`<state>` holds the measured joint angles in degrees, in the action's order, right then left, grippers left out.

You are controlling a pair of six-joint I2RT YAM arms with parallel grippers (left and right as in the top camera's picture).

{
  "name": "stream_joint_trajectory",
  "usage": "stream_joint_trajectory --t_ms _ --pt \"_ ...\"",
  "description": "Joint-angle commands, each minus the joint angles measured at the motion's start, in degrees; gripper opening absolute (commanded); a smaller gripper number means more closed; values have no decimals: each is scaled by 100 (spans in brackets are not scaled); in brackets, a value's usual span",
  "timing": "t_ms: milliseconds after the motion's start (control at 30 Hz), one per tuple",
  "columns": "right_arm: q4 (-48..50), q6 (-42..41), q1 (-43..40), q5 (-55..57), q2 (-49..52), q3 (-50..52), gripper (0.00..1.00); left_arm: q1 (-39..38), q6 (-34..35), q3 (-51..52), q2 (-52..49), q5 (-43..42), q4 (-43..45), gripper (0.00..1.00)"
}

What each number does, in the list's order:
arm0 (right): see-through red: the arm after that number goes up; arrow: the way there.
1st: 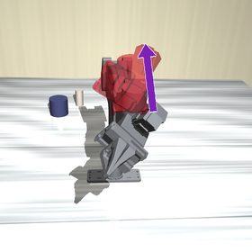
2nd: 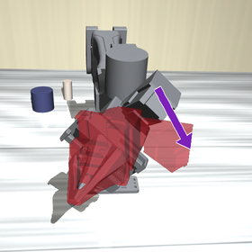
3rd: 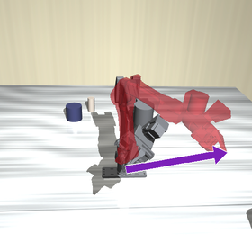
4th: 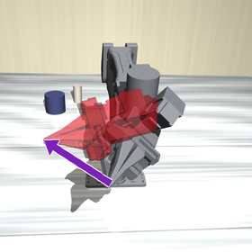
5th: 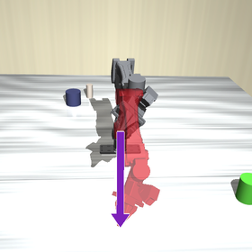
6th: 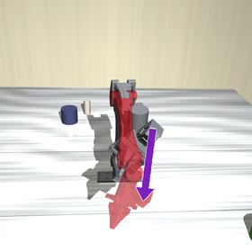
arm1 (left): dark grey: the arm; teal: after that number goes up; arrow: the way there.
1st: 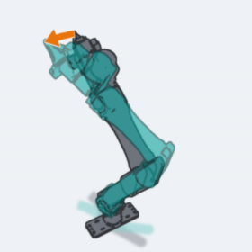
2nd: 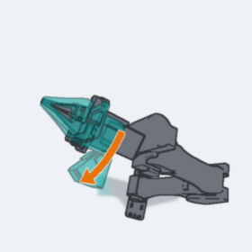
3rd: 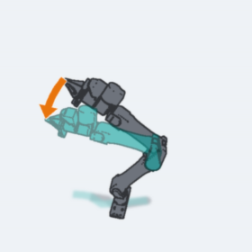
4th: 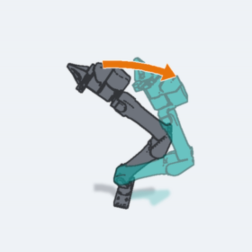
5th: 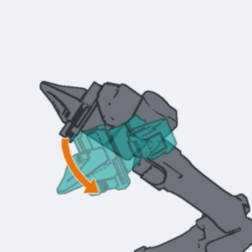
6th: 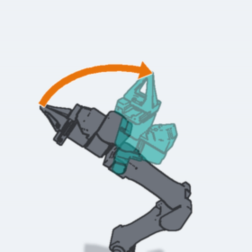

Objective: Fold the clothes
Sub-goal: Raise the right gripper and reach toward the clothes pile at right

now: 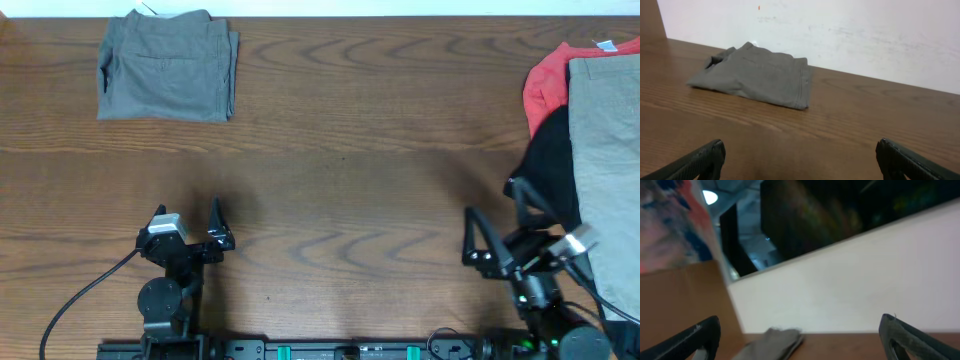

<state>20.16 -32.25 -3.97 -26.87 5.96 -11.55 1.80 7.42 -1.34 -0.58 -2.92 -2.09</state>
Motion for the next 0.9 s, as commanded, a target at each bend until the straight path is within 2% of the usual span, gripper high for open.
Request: stream_joint_trajectory --t_ms 0,200,333,500,733,867 --pt "-214 1108 -48 555 719 -857 99 -11 -79 111 35 103 -175 98" --pt "-1058 1639 -48 1414 2496 -2142 99 -11 -79 111 35 103 -175 98" --pt "-1556 2114 -48 1515 3991 -3185 99 -11 -79 111 35 103 -175 98" --pt "-2837 2629 -52 1952 5694 -4819 99 -11 -79 111 35 103 -173 98" --pt "-4892 3379 -92 3724 7967 -7316 99 -11 -79 111 35 103 -175 98" --pt "-5259 3390 -201 4876 8846 -8070 99 -11 -79 111 35 103 -173 98"
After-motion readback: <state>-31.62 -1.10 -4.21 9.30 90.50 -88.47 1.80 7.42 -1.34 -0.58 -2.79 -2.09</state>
